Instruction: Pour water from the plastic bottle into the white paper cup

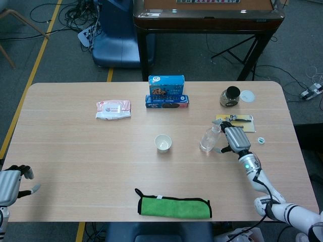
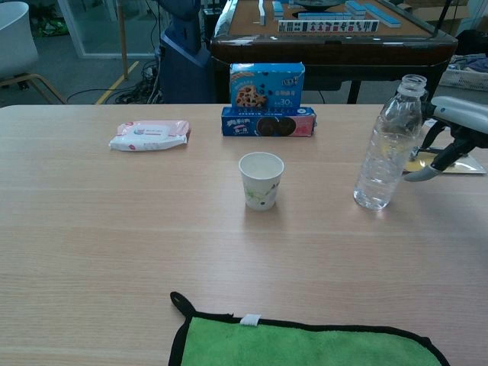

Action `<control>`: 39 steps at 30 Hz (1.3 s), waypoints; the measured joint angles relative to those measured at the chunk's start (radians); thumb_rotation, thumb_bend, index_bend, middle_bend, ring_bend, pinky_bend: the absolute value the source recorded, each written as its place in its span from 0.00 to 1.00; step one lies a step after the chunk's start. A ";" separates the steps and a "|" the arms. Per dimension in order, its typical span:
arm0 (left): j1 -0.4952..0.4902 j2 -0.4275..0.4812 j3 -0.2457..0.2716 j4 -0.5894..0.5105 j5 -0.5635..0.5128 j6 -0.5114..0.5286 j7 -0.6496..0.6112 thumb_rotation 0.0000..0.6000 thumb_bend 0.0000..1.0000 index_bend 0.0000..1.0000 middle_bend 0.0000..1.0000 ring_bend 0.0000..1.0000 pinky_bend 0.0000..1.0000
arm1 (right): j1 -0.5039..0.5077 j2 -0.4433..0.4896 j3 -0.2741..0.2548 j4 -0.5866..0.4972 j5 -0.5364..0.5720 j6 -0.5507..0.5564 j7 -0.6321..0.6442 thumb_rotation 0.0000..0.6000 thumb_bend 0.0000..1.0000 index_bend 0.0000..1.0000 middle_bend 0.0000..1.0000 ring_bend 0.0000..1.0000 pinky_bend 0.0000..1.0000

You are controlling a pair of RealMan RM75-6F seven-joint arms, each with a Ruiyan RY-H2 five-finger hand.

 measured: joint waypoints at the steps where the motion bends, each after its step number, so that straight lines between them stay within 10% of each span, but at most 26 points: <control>1: 0.000 0.000 0.000 0.001 0.000 0.001 -0.001 1.00 0.04 0.62 0.59 0.50 0.66 | -0.004 0.009 -0.001 -0.015 0.003 0.006 -0.017 1.00 0.00 0.16 0.16 0.15 0.35; 18: -0.008 -0.031 0.018 0.064 0.087 0.030 -0.074 1.00 0.03 0.46 0.59 0.49 0.66 | -0.207 0.279 -0.083 -0.385 0.064 0.272 -0.418 1.00 0.00 0.16 0.18 0.14 0.34; 39: -0.004 -0.044 0.024 0.029 0.148 0.088 -0.077 1.00 0.03 0.48 0.59 0.49 0.66 | -0.476 0.379 -0.208 -0.520 -0.248 0.646 -0.484 1.00 0.00 0.16 0.17 0.13 0.31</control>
